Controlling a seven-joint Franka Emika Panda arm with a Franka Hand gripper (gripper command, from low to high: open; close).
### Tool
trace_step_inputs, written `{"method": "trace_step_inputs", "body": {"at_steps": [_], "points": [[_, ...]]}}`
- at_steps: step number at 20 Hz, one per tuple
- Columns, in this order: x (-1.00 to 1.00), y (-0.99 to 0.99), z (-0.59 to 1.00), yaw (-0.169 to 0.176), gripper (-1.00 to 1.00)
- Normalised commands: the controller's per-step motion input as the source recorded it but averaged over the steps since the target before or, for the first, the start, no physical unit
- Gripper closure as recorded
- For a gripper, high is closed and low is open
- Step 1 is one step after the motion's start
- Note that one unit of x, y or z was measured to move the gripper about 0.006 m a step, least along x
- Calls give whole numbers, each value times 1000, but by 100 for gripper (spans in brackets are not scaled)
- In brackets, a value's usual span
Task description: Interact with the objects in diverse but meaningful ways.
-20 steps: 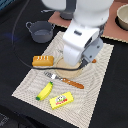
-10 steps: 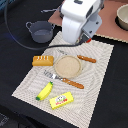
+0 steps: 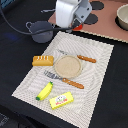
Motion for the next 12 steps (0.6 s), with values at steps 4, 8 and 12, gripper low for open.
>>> {"method": "trace_step_inputs", "body": {"at_steps": [4, 8, 12], "points": [[-1000, 311, -61, 35, 100], [-1000, 219, -127, 23, 100], [-1000, 150, -162, 0, 100]]}}
